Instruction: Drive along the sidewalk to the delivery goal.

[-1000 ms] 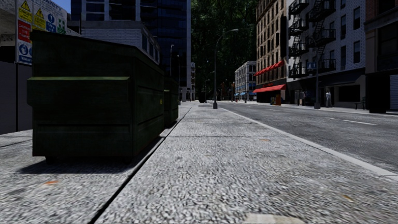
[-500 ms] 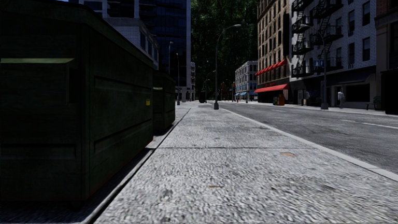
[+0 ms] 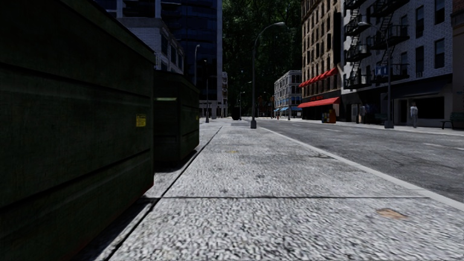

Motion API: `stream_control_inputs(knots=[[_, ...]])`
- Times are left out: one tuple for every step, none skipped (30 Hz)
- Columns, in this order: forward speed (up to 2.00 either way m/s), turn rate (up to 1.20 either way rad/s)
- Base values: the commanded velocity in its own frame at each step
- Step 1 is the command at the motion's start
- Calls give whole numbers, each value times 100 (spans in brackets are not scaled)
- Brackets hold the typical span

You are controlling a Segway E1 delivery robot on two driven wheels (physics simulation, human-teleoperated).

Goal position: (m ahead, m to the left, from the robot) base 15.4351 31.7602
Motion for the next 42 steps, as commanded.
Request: stream_control_inputs(knots=[[200, 0], [200, 0], [200, 0], [200, 0], [200, 0], [200, 0], [200, 0], [200, 0], [200, 0], [200, 0], [200, 0], [200, 0], [200, 0], [200, 0], [200, 0], [200, 0], [200, 0], [200, 0], [200, 0], [200, 0], [200, 0], [200, 0], [200, 0], [200, 0], [200, 0], [200, 0], [200, 0], [200, 0], [200, 0], [200, 0], [200, 0], [200, 0], [200, 0], [200, 0], [200, 0], [200, 0], [200, 0], [200, 0], [200, 0], [200, 0], [200, 0], [200, 0]])
